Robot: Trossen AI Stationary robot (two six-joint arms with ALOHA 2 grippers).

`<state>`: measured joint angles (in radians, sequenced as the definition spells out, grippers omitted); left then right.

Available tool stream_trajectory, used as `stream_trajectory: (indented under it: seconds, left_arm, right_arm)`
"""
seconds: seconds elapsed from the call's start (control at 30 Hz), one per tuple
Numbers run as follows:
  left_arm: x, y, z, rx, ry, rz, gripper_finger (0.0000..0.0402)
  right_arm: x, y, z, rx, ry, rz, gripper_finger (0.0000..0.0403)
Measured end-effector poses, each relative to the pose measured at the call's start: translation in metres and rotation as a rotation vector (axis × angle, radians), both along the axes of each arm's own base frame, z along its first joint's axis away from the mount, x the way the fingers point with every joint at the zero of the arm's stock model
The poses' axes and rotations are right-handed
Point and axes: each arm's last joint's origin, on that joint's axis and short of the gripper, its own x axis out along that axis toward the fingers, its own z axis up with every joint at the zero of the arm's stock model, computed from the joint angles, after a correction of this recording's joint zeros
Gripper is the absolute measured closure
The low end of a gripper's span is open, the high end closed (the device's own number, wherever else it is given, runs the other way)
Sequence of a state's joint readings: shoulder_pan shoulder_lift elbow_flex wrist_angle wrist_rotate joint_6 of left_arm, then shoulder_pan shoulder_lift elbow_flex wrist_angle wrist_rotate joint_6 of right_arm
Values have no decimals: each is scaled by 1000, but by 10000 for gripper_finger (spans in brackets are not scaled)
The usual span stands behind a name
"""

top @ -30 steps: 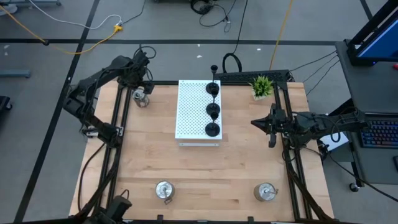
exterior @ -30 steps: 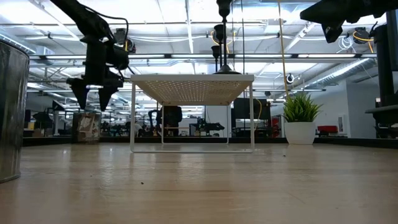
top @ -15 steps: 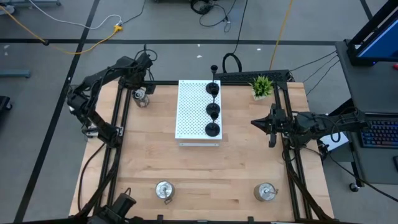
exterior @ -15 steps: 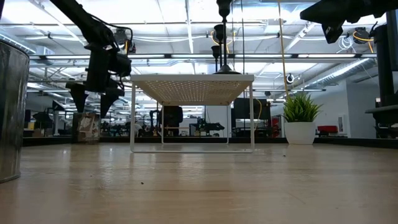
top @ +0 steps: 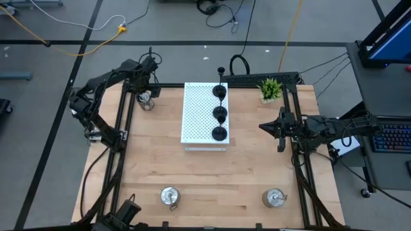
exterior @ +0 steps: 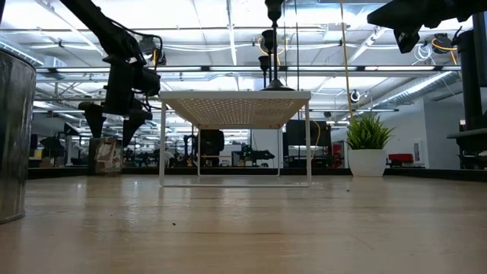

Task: Pick & Place candle stick holders
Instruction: Put the top silver scented candle on the shelf

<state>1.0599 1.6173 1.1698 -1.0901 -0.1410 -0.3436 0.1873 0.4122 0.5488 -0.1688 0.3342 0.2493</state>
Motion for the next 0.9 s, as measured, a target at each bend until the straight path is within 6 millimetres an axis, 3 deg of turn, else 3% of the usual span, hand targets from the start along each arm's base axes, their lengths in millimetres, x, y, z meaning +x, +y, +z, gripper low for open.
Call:
stream_trajectory:
  seconds: [0.17,0.53,0.9]
  left_arm:
    - [0,0,-1,9,-8,31,2]
    - [0,-14,-25,-74,-34,61,2]
    - [0,-15,-27,-67,-14,88,2]
  right_arm:
    - [0,1,0,0,2,35,403]
    - [0,1,0,-1,2,52,403]
    - [0,1,0,5,2,51,403]
